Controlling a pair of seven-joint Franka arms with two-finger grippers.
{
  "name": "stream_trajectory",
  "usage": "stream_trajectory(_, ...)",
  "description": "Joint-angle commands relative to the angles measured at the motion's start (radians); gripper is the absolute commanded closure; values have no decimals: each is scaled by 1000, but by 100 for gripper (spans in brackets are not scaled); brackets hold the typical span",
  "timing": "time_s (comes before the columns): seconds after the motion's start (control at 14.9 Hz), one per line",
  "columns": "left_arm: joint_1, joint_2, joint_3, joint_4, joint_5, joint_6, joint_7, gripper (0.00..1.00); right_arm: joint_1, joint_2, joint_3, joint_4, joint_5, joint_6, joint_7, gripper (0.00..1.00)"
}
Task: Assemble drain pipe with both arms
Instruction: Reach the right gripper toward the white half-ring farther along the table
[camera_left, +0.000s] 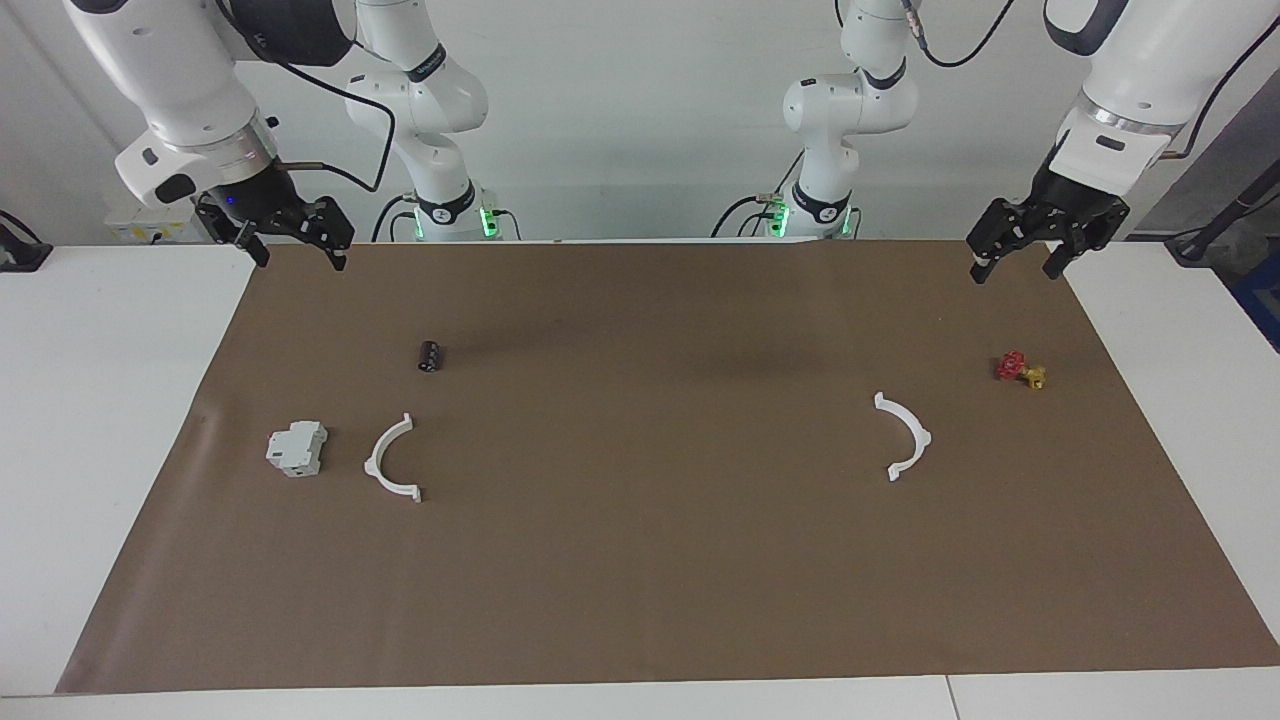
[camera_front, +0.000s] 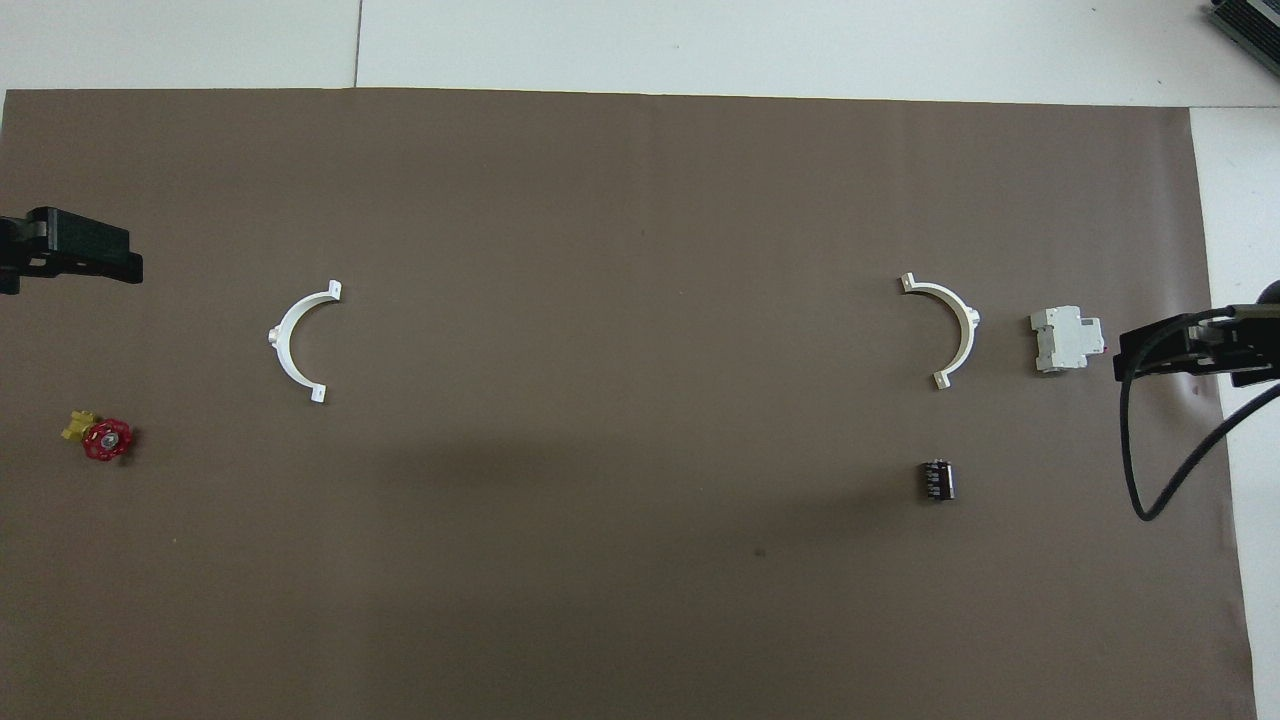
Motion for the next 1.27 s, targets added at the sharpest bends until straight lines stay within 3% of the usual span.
stream_trajectory(0.0,2,-11,0,-17,11,12,4,0,-10,-29,5,-36,9,9,-12,0)
stream_trajectory(0.81,0,-13,0,-18,11,16,2,0,-12,-30,4,-36,9,11,-12,0)
stream_trajectory(1.21,0,-13,0,-23,11,24,4,0,-9,-30,5,-51,10,87,-15,0)
